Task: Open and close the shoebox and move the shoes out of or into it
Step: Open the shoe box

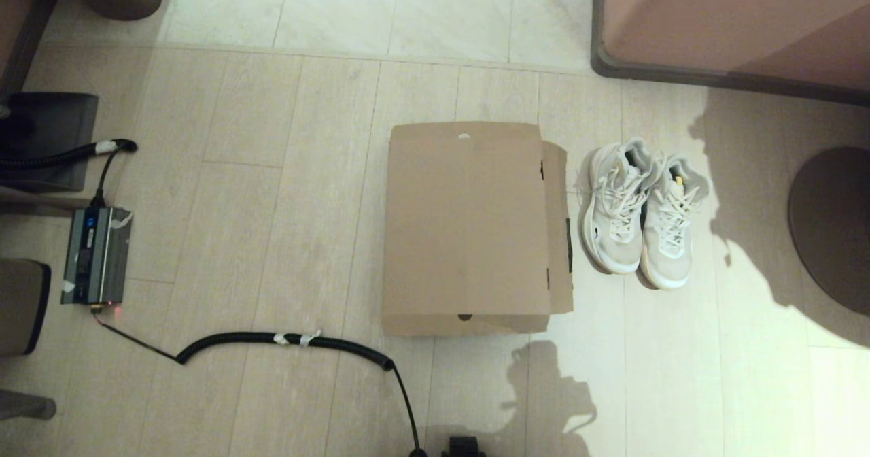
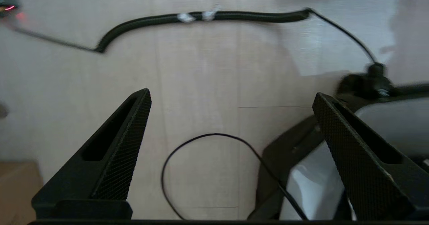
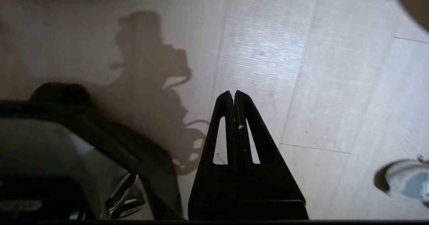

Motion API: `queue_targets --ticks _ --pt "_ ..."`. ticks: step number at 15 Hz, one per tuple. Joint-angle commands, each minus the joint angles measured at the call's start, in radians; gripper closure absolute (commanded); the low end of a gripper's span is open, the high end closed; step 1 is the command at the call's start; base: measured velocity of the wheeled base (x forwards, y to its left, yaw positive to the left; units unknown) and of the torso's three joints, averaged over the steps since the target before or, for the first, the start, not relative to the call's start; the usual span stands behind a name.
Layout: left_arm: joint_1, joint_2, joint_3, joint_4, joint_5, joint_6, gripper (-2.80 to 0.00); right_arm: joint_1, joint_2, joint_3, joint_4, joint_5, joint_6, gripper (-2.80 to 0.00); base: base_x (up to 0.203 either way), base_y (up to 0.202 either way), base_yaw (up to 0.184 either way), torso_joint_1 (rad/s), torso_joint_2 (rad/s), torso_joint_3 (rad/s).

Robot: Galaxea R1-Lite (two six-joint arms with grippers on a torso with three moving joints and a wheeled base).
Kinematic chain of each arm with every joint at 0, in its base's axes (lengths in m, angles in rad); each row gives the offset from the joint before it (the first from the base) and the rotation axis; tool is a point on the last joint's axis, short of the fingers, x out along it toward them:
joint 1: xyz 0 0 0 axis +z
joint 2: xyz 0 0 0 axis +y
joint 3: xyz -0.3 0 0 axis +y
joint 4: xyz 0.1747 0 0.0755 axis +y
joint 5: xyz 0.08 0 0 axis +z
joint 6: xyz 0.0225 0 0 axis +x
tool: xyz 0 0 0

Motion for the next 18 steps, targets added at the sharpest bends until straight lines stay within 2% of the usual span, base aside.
queue_targets --ticks 1,6,11,14,18 --pt "-0.034 0.0 0.006 0.004 0.003 0.003 -2.8 0.062 -0.006 0.005 0.003 -0.001 0.001 0.0 0.0 0.0 0.0 0.0 0.0 0.0" --pt "-0.055 -0.281 0.008 -0.005 0.021 0.027 -2.8 0.022 -0.312 0.01 -0.013 -0.03 0.007 0.0 0.0 0.0 0.0 0.0 0.0 0.0" --pt "-0.063 -0.284 0.009 -0.009 0.026 0.021 -2.8 0.011 -0.314 -0.001 -0.026 -0.047 0.058 0.0 0.0 0.0 0.0 0.0 0.0 0.0" --pt "-0.063 -0.284 0.009 -0.009 0.046 -0.087 -2.8 0.011 -0.229 -0.137 0.063 -0.076 0.066 0.0 0.0 0.0 0.0 0.0 0.0 0.0" --pt "-0.063 -0.284 0.009 -0.012 0.052 -0.092 -2.8 0.011 0.048 -0.253 0.054 -0.037 0.083 0.0 0.0 0.0 0.0 0.0 0.0 0.0"
